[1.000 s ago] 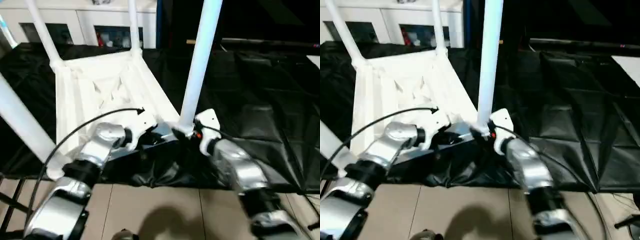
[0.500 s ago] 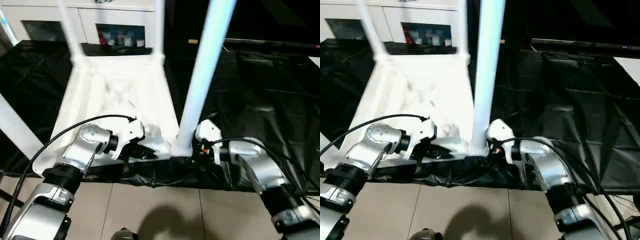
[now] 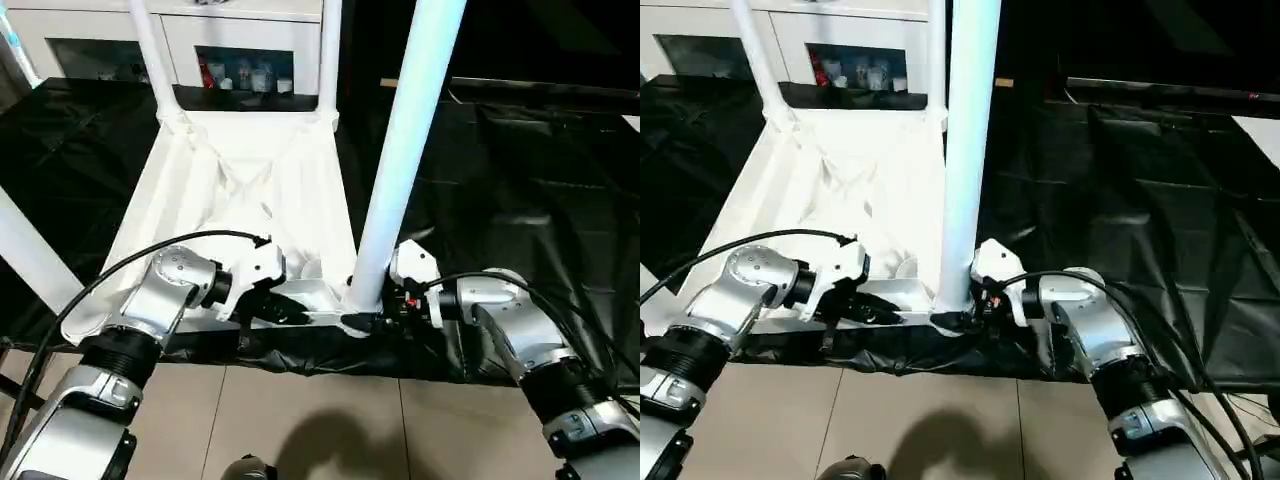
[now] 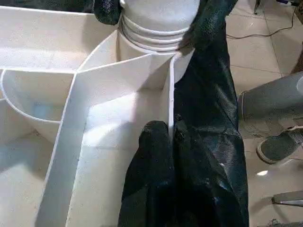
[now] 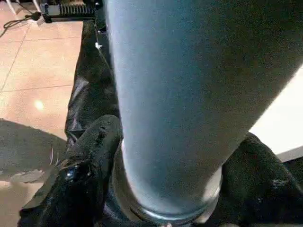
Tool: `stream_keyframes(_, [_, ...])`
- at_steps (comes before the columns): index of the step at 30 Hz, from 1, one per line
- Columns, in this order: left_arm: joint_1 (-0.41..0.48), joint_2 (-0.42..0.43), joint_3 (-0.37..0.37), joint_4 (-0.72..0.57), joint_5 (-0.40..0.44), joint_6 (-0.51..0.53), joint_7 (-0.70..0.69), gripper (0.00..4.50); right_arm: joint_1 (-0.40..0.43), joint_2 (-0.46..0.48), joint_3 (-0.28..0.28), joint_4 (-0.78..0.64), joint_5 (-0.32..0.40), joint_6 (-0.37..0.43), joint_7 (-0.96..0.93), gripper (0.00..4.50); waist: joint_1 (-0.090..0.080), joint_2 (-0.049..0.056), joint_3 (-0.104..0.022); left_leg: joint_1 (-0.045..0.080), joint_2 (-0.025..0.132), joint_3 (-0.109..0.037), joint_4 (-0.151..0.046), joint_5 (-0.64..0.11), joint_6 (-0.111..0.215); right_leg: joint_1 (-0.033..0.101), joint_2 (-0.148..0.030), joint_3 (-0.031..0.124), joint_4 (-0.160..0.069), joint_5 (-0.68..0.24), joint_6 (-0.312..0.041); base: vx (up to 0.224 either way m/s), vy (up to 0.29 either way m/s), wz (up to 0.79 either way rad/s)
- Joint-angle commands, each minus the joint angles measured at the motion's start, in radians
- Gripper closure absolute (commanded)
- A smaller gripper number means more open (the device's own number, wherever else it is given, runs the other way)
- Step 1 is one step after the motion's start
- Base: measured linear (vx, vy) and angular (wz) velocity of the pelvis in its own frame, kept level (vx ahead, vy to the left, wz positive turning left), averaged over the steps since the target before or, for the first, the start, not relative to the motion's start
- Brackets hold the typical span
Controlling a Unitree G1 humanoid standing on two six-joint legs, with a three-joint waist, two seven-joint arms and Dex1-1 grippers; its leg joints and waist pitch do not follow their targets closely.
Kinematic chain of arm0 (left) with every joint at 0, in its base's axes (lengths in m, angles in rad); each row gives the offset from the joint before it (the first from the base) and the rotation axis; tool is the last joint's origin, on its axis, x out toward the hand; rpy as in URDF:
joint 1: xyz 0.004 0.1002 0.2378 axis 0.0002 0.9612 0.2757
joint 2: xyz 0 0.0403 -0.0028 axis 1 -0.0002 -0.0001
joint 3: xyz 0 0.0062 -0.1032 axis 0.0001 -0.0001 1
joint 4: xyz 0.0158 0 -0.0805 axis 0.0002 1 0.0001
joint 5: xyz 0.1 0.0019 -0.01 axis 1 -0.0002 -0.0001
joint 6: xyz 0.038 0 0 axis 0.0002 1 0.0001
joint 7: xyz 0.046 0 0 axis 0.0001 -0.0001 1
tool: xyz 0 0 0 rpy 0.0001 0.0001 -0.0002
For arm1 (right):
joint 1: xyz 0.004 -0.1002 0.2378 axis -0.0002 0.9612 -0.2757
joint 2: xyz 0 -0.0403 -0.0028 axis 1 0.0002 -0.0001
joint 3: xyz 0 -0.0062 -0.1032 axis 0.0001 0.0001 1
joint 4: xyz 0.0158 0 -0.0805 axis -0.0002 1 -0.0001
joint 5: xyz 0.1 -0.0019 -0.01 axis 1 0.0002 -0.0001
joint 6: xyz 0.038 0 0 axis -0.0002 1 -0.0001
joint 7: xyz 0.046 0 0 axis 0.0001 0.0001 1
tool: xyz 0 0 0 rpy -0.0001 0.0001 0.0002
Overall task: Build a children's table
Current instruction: Rotate leg to tighten
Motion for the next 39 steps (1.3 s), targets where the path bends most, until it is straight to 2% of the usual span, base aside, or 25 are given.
stream_keyframes(1, [-0.029,-0.025,0.001,0.005,-0.002,0.015,0.044,4.50,0.021,0.021,0.019,-0.029,0.020,0.026,0.006,1.59,-0.004,-0.004,-0.065,0.027,0.070,-0.022,-0.065,-0.121,0.072,0.030,-0.095,0.045,-0.067,0.063,-0.266,0.000,0.000,0.00])
stream_keyframes(2, [-0.036,-0.034,0.011,0.016,0.007,0.028,0.087,4.50,0.039,0.029,0.009,-0.045,0.022,0.043,-0.027,1.71,-0.003,-0.001,-0.064,0.027,0.069,-0.022,-0.066,-0.128,0.068,0.029,-0.094,0.046,-0.068,0.053,-0.263,0.000,0.000,0.00])
stream_keyframes(3, [-0.043,-0.042,0.018,0.028,0.016,0.043,0.126,4.50,0.052,0.037,0.001,-0.056,0.021,0.054,-0.056,1.78,-0.003,-0.003,-0.063,0.031,0.070,-0.022,-0.068,-0.143,0.060,0.027,-0.095,0.046,-0.071,0.033,-0.262,0.000,0.000,0.00])
stream_keyframes(4, [-0.052,-0.057,0.031,0.040,0.023,0.056,0.182,4.50,0.067,0.055,-0.012,-0.065,0.014,0.076,-0.115,1.81,-0.005,-0.005,-0.062,0.029,0.069,-0.023,-0.069,-0.151,0.055,0.029,-0.096,0.047,-0.073,0.016,-0.259,0.000,0.000,0.00])
stream_keyframes(5, [-0.057,-0.066,0.039,0.047,0.026,0.062,0.214,4.50,0.074,0.067,-0.019,-0.070,0.008,0.090,-0.152,1.81,-0.003,-0.003,-0.059,0.037,0.070,-0.021,-0.071,-0.179,0.040,0.022,-0.098,0.049,-0.081,-0.030,-0.256,0.000,0.000,0.00])
stream_keyframes(6, [-0.060,-0.071,0.043,0.050,0.027,0.067,0.228,4.50,0.076,0.073,-0.022,-0.069,0.003,0.095,-0.172,1.82,-0.008,-0.007,-0.056,0.032,0.068,-0.025,-0.076,-0.207,0.023,0.028,-0.100,0.049,-0.085,-0.091,-0.248,0.000,0.000,0.00])
stream_keyframes(8, [-0.074,-0.125,0.057,0.052,0.040,0.107,0.343,4.50,0.086,0.153,-0.061,-0.066,-0.015,0.149,-0.348,1.85,-0.013,-0.002,-0.054,0.036,0.070,-0.027,-0.082,-0.241,-0.006,0.022,-0.101,0.051,-0.091,-0.165,-0.229,0.000,0.000,0.00])
stream_keyframes(9, [-0.074,-0.125,0.057,0.052,0.040,0.107,0.343,4.50,0.086,0.153,-0.061,-0.066,-0.015,0.149,-0.348,1.85,-0.018,-0.004,-0.054,0.035,0.070,-0.029,-0.086,-0.256,-0.020,0.022,-0.100,0.051,-0.092,-0.192,-0.220,0.000,0.000,0.00])
stream_keyframes(11, [-0.076,-0.170,0.058,0.040,0.045,0.136,0.406,4.50,0.085,0.221,-0.089,-0.062,-0.016,0.193,-0.460,1.86,-0.024,-0.005,-0.053,0.034,0.070,-0.030,-0.088,-0.261,-0.029,0.022,-0.101,0.052,-0.094,-0.203,-0.214,0.000,0.000,0.00])
stream_keyframes(12, [-0.078,-0.202,0.060,0.037,0.047,0.146,0.449,4.50,0.074,0.263,-0.097,-0.047,-0.034,0.201,-0.541,1.86,-0.034,-0.002,-0.053,0.033,0.069,-0.031,-0.089,-0.268,-0.036,0.020,-0.101,0.054,-0.096,-0.203,-0.209,0.000,0.000,0.00])
stream_keyframes(13, [-0.078,-0.213,0.059,0.035,0.047,0.147,0.460,4.50,0.068,0.280,-0.101,-0.037,-0.039,0.201,-0.571,1.86,-0.034,-0.002,-0.053,0.033,0.069,-0.031,-0.089,-0.268,-0.036,0.020,-0.101,0.054,-0.096,-0.203,-0.209,0.000,0.000,0.00])
stream_keyframes(14, [-0.078,-0.236,0.057,0.033,0.049,0.149,0.485,4.50,0.053,0.317,-0.107,-0.017,-0.050,0.199,-0.633,1.86,-0.040,0.007,-0.054,0.031,0.066,-0.033,-0.089,-0.263,-0.042,0.020,-0.100,0.054,-0.094,-0.193,-0.205,0.000,0.000,0.00])
stream_keyframes(15, [-0.085,-0.274,0.055,0.040,0.053,0.140,0.529,4.50,0.028,0.370,-0.110,0.012,-0.063,0.185,-0.707,1.86,-0.049,0.002,-0.054,0.028,0.065,-0.032,-0.090,-0.260,-0.048,0.020,-0.098,0.054,-0.095,-0.175,-0.205,0.000,0.000,0.00])
stream_keyframes(16, [-0.087,-0.283,0.055,0.045,0.053,0.136,0.541,4.50,0.021,0.382,-0.108,0.018,-0.064,0.177,-0.718,1.86,-0.048,0.001,-0.056,0.030,0.063,-0.033,-0.089,-0.259,-0.046,0.021,-0.097,0.053,-0.096,-0.174,-0.203,0.000,0.000,0.00])
stream_keyframes(19, [-0.096,-0.302,0.043,0.058,0.060,0.099,0.540,4.50,-0.010,0.414,-0.088,0.029,-0.095,0.120,-0.748,1.86,-0.051,0.003,-0.058,0.030,0.060,-0.028,-0.082,-0.235,-0.027,0.022,-0.097,0.057,-0.098,-0.121,-0.204,0.000,0.000,0.00])
stream_keyframes(20, [-0.096,-0.299,0.042,0.059,0.058,0.094,0.530,4.50,-0.010,0.410,-0.094,0.023,-0.087,0.120,-0.738,1.31,-0.051,0.002,-0.059,0.028,0.061,-0.028,-0.081,-0.211,-0.014,0.027,-0.095,0.056,-0.093,-0.079,-0.206,0.000,0.000,0.00])
stream_keyframes(23, [-0.081,-0.260,0.041,0.044,0.045,0.068,0.461,4.50,0.016,0.352,-0.120,-0.030,-0.034,0.149,-0.626,1.15,-0.050,0.001,-0.063,0.025,0.061,-0.026,-0.077,-0.158,0.022,0.033,-0.094,0.053,-0.085,0.020,-0.219,0.000,0.000,0.00])
stream_keyframes(26, [-0.067,-0.233,0.038,0.028,0.040,0.053,0.412,4.50,0.039,0.295,-0.101,-0.060,-0.044,0.146,-0.556,0.81,-0.048,0.003,-0.064,0.024,0.062,-0.026,-0.074,-0.136,0.046,0.036,-0.093,0.050,-0.082,0.064,-0.230,0.000,0.000,0.00])
stream_keyframes(27, [-0.061,-0.219,0.038,0.022,0.039,0.055,0.389,4.50,0.046,0.266,-0.094,-0.063,-0.053,0.137,-0.523,0.81,-0.049,-0.001,-0.063,0.024,0.063,-0.024,-0.074,-0.134,0.050,0.036,-0.093,0.050,-0.082,0.069,-0.232,0.000,0.000,0.00])
stream_keyframes(30, [-0.048,-0.171,0.043,0.018,0.022,0.015,0.304,4.50,0.056,0.169,-0.070,-0.049,-0.060,0.074,-0.392,0.72,-0.046,0.001,-0.064,0.024,0.064,-0.025,-0.072,-0.137,0.057,0.037,-0.095,0.049,-0.081,0.070,-0.240,0.000,0.000,0.00])
stream_keyframes(35, [-0.047,-0.135,0.060,0.019,-0.019,0.021,0.201,4.50,0.047,0.097,-0.060,-0.037,-0.036,0.041,-0.233,0.72,-0.043,0.000,-0.063,0.025,0.066,-0.022,-0.070,-0.146,0.066,0.036,-0.094,0.048,-0.080,0.058,-0.260,0.000,0.000,0.00])
stream_keyframes(38, [-0.050,-0.097,0.055,0.025,-0.035,0.021,0.109,4.50,0.027,0.054,-0.045,-0.031,-0.012,0.041,-0.098,0.72,-0.031,-0.002,-0.065,0.025,0.068,-0.019,-0.067,-0.126,0.083,0.036,-0.093,0.046,-0.075,0.075,-0.270,0.000,0.000,0.00])
stream_keyframes(39, [-0.051,-0.089,0.052,0.025,-0.036,0.019,0.090,4.50,0.021,0.047,-0.039,-0.025,-0.008,0.036,-0.074,0.72,-0.027,0.001,-0.066,0.027,0.070,-0.019,-0.066,-0.119,0.087,0.033,-0.093,0.045,-0.073,0.083,-0.273,0.000,0.000,0.00])
